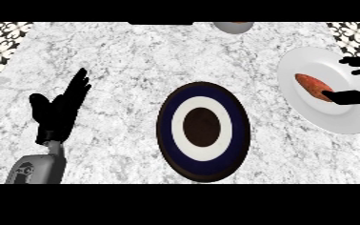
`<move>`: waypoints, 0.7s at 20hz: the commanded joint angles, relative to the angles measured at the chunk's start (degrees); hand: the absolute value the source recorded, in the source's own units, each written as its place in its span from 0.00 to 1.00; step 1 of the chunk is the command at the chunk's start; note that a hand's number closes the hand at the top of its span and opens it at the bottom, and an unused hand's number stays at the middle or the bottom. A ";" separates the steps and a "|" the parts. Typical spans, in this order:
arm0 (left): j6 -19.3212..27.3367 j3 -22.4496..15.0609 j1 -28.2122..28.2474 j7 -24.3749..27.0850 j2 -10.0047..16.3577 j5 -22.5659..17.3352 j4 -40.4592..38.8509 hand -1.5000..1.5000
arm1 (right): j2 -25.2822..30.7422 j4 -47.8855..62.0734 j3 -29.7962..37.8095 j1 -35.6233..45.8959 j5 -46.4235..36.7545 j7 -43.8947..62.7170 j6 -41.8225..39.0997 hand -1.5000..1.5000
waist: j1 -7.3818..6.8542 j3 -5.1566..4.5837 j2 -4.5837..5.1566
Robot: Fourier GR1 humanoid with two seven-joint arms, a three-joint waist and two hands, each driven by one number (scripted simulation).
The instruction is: Pick the sweet potato from the plate and place it in the plate
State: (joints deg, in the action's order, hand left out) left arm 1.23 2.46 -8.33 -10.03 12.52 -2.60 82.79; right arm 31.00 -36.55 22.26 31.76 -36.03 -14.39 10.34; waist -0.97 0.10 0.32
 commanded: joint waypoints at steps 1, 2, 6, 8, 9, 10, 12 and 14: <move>-0.36 1.88 -3.42 2.41 0.12 -0.34 -5.05 0.50 | -0.32 2.19 1.86 1.69 2.34 -9.48 3.66 0.00 | 0.42 -0.02 0.11; 1.06 0.71 -2.55 -1.16 -0.55 0.30 -1.84 0.50 | -1.67 -3.23 2.60 -0.62 5.04 -11.29 2.14 0.00 | 1.16 -0.05 -0.33; 1.47 1.11 -2.30 0.74 -0.65 0.97 -3.79 0.50 | -4.33 -7.11 5.04 2.41 12.81 -17.17 -5.10 0.00 | 1.72 -0.10 -0.51; 0.50 0.93 0.01 -0.84 0.37 0.52 0.29 0.50 | -2.28 -8.72 7.64 4.07 16.64 -12.56 -9.13 0.00 | 1.29 -0.11 -0.72; -0.46 1.47 -0.47 -1.10 0.59 -0.36 -0.91 0.50 | -2.42 -11.51 8.54 1.46 18.50 -12.11 -10.36 0.00 | 1.88 -0.14 -0.76; 0.71 1.31 -2.59 -2.42 -0.08 0.08 -0.90 0.50 | -3.17 -13.57 8.58 0.83 19.36 -9.49 -10.54 0.00 | 1.92 -0.14 -0.71; 0.45 0.02 0.41 -1.92 -0.66 0.62 0.81 0.50 | -1.67 -9.79 11.54 2.97 23.46 -4.38 -15.39 0.00 | 1.38 -0.11 -0.66; -1.11 2.36 -0.79 -1.04 1.53 -0.66 -0.70 0.50 | -1.50 -9.44 12.44 1.67 26.55 -1.83 -20.28 0.00 | 1.58 -0.12 -0.56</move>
State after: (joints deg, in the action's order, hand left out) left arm 0.78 3.99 -8.33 -10.36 13.08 -2.86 82.27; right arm 28.89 -46.22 31.94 33.63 -15.35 -20.76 -3.06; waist 0.53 -0.04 -0.32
